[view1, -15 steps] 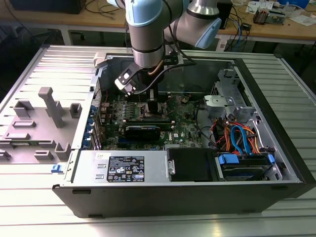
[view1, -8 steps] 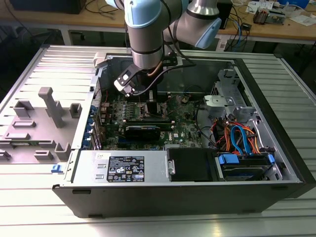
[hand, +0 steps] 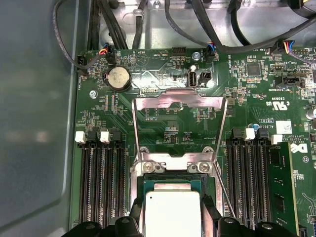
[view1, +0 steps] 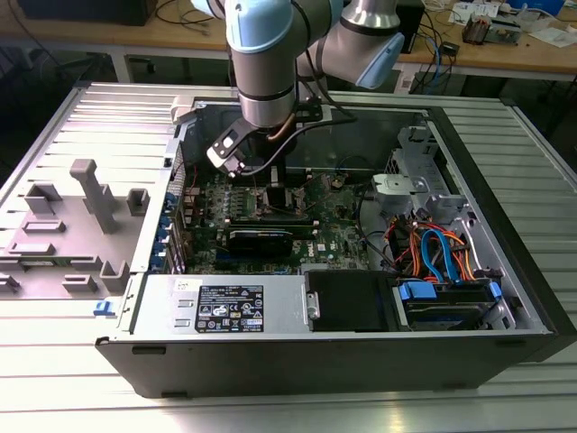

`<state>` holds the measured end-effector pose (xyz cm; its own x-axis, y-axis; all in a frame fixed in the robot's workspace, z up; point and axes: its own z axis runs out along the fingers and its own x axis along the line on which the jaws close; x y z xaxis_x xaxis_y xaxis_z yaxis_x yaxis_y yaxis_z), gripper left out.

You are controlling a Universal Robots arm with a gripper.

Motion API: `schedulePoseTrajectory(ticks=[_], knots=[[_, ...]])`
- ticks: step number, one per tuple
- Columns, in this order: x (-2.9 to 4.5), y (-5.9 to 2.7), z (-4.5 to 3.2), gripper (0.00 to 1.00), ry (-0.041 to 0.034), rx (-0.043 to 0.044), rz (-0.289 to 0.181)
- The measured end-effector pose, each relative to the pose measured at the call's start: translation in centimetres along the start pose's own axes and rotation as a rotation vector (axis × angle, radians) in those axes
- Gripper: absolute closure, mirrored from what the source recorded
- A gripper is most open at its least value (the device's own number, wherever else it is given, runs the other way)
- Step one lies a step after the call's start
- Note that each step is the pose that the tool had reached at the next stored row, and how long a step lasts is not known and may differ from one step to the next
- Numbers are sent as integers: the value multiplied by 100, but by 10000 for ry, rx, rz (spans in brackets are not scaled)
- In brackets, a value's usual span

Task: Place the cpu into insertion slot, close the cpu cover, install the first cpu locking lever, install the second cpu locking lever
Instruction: 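Place the cpu into insertion slot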

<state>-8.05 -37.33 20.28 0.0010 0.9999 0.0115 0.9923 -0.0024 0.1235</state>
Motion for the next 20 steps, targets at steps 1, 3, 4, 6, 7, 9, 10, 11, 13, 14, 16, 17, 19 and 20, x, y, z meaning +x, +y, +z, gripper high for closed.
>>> schedulePoseTrajectory(ticks=[1, 3, 4, 6, 7, 9, 10, 11, 13, 14, 16, 17, 19, 20], knots=[[0, -1, 1, 45, 0, 0, -1], [-3, -4, 4, 45, 0, 0, 0], [-4, -5, 5, 45, 0, 0, 2], [-14, -5, 9, 45, -1, 3, -2], [-17, -5, 12, 45, 0, 1, -1], [-24, -6, 15, 45, 0, 1, -2], [-29, -6, 17, 45, 0, 1, -5], [-36, -6, 19, 45, 1, 1, -8], [-48, -7, 20, 45, 2, 1, -9], [-50, -7, 20, 45, 2, 0, -8], [-53, -7, 20, 45, 1, 1, -8], [-54, -7, 21, 45, 0, 2, -9], [-54, -6, 26, 45, 1, 2, -8], [-54, -6, 32, 45, 2, 1, -9]])
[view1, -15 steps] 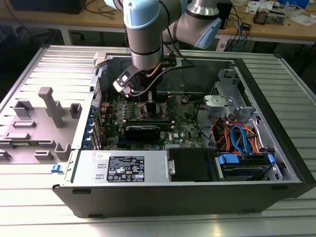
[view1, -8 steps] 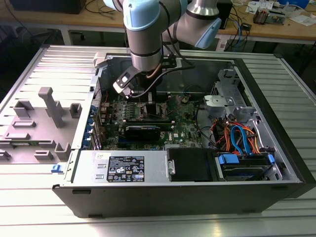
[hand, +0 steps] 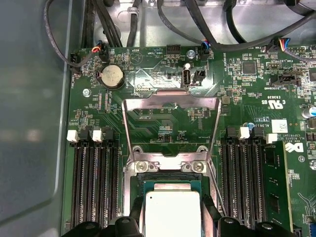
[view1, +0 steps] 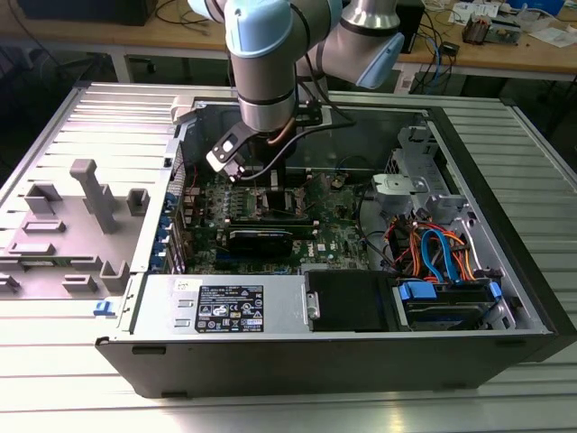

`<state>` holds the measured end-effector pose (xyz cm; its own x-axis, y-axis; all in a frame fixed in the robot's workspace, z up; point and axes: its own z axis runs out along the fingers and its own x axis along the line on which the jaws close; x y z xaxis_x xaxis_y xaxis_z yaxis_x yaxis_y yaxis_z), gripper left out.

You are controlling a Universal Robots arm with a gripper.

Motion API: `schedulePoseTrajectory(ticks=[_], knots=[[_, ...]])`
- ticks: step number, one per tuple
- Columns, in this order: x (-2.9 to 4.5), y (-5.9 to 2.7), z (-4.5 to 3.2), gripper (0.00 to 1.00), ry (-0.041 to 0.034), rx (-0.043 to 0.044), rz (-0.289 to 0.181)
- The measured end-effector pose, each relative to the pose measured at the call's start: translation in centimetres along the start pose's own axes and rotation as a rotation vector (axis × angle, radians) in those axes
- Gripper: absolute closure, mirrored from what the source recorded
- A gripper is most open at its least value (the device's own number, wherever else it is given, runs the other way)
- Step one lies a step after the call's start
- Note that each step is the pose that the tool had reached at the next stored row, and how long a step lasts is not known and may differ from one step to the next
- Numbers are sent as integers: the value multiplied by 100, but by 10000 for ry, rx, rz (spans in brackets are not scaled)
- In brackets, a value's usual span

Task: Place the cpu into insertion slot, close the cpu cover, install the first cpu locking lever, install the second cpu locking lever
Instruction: 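Place the cpu into insertion slot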

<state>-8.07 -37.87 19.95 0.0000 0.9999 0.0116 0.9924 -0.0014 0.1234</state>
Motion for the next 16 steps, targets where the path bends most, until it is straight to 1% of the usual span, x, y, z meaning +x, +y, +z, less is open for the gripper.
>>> schedulePoseTrajectory(ticks=[16], knots=[[10, 12, 40, 45, -3, 16, -1]])
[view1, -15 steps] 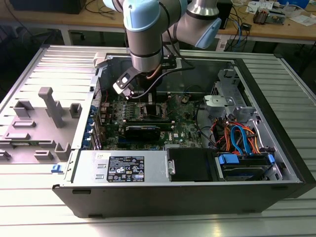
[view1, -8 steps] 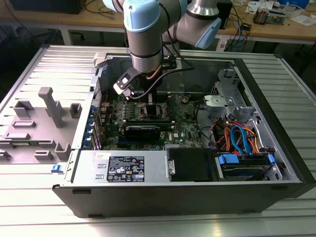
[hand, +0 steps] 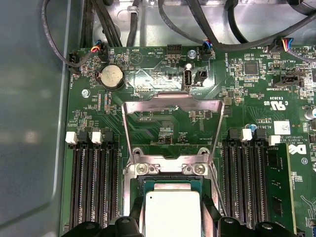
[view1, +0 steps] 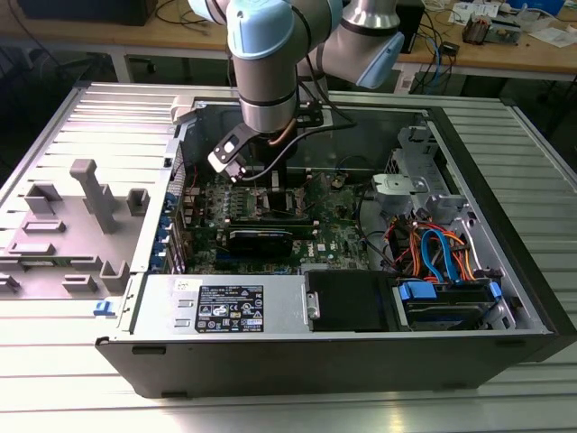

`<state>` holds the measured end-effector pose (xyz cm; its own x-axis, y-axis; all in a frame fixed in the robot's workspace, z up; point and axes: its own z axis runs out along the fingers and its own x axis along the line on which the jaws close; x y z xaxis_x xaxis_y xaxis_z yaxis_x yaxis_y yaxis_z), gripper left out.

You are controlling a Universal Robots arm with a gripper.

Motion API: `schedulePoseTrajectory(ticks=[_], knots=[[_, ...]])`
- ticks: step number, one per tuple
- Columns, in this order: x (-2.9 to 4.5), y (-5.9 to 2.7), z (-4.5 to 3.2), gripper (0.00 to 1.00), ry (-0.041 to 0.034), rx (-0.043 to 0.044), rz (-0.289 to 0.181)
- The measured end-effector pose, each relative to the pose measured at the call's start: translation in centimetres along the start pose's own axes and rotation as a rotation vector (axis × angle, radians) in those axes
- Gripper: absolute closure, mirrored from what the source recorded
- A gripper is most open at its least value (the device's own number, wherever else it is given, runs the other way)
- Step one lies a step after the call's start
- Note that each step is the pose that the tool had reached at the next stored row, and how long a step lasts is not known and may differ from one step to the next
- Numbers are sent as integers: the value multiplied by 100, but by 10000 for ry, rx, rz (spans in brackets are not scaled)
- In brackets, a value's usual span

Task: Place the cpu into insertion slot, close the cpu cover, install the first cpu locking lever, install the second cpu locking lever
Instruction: 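Place the cpu into insertion slot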

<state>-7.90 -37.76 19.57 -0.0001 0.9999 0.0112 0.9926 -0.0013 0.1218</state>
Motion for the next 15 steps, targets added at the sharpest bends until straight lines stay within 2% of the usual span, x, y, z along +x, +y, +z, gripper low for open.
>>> schedulePoseTrajectory(ticks=[14, 15], knots=[[4, -1, 17, 45, 19, -7, 4], [4, -1, 16, 39, 14, -4, 3]])
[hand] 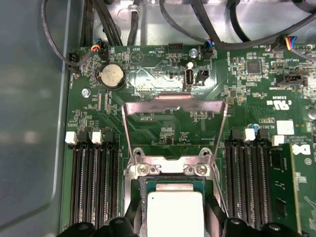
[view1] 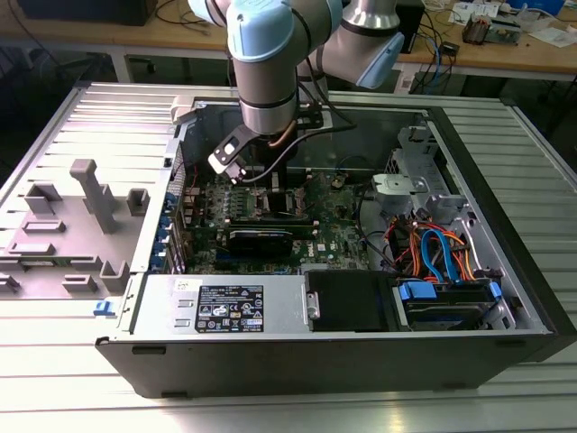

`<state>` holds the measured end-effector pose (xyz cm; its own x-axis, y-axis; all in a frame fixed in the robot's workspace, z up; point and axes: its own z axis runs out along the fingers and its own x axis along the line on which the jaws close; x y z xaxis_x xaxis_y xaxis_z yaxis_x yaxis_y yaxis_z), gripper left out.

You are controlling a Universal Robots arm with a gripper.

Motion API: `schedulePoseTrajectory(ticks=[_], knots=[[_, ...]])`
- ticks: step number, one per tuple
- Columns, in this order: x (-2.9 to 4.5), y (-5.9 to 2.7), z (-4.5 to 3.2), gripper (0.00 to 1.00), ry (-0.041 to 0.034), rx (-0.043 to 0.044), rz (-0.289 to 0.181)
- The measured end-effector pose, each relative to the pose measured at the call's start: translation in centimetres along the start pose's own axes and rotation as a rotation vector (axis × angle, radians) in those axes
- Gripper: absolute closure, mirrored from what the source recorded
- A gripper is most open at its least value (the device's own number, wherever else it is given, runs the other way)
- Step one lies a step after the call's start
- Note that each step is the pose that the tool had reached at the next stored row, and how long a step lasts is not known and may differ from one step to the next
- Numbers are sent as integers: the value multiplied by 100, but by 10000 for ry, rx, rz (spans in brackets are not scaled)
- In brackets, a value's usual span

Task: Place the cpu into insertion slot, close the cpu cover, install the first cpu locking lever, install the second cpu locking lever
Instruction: 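Place the cpu into insertion slot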

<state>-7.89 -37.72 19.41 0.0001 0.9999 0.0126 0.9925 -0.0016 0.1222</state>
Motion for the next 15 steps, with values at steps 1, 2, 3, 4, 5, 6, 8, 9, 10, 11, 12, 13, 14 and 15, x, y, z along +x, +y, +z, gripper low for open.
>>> schedulePoseTrajectory(ticks=[1, 2, 3, 4, 5, 6, 8, 9, 10, 11, 12, 13, 14, 15], knots=[[-2, -1, -3, 39, -9, 5, -1], [-2, -1, -4, 39, -11, 6, -1], [-2, -1, -3, 39, -12, 6, -2], [-2, 0, -4, 39, -12, 7, -1], [-2, 0, -4, 39, -11, 8, 1], [-2, 2, -5, 39, -11, 10, 7], [-1, 2, -6, 39, -14, 14, 18], [2, 5, -7, 39, -16, 16, 28], [4, 5, -7, 39, -17, 17, 35], [9, 7, -8, 39, -19, 19, 48], [17, 8, -9, 39, -25, 22, 77], [26, 9, -10, 39, -32, 23, 113], [37, 11, -10, 39, -35, 24, 142], [43, 13, -9, 39, -37, 24, 163]])
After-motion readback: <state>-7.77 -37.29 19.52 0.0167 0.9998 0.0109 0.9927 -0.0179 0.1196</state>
